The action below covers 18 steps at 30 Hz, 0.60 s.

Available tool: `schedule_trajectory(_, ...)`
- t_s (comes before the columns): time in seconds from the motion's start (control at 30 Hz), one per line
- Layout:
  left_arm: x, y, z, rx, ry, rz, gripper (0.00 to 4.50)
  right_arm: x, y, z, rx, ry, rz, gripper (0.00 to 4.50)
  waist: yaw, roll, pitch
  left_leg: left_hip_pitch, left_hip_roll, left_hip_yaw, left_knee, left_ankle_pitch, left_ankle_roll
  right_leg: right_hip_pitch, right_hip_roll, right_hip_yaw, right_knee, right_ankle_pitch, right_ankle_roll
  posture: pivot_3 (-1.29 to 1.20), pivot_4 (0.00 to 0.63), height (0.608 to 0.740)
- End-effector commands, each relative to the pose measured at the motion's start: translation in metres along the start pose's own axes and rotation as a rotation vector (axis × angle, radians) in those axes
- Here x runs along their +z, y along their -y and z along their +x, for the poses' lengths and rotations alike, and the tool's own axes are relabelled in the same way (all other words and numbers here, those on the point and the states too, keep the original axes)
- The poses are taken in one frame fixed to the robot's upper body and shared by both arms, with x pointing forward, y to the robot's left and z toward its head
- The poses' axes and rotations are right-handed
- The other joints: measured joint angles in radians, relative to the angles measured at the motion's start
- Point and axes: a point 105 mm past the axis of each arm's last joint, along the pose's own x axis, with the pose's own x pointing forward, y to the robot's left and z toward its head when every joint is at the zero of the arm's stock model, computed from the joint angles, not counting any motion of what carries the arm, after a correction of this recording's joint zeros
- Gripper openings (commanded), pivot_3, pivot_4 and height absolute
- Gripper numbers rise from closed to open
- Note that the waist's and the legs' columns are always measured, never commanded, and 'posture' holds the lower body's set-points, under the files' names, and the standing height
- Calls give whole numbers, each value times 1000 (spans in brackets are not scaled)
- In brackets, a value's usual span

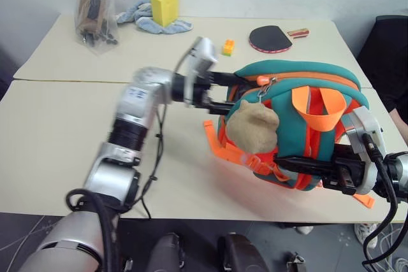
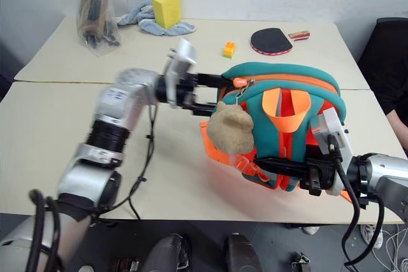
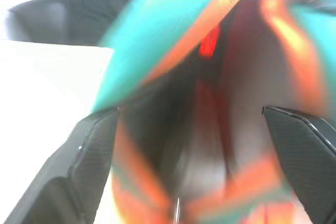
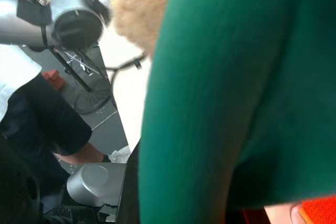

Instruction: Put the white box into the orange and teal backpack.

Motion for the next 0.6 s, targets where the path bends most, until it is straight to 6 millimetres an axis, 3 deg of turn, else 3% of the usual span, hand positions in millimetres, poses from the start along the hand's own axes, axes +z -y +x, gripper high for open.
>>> schedule_trajectory(0.03,32,28,-19,-151,69,7,4467,5,-1,1,-3,20,-36,0,4,0,0,0,0,0,0,0,0,0,0,0,0,0,0,0,150,740)
schedule_trajectory(0.1,46,49,-23,-244,93,-16,4467,6,0,2,-6,23,-37,0,13,0,0,-1,-1,-2,1,0,1,2,-2,-1,-1,0,0,0,150,740)
schedule_trajectory(0.2,41,69,-8,-270,37,5,4467,8,2,4,-7,29,-38,0,17,0,0,-1,-2,-2,4,-1,3,4,-3,-2,-3,0,0,0,150,740)
schedule_trajectory(0.37,9,60,25,-135,-69,22,4467,12,2,8,1,34,-44,0,19,0,0,3,-2,-3,4,-2,3,9,-2,-2,-4,0,0,0,150,740)
schedule_trajectory(0.6,-5,53,60,-38,-51,29,4467,18,-4,10,21,64,-45,0,21,0,0,2,-2,-3,3,-2,3,8,-1,-2,-5,0,0,0,150,740)
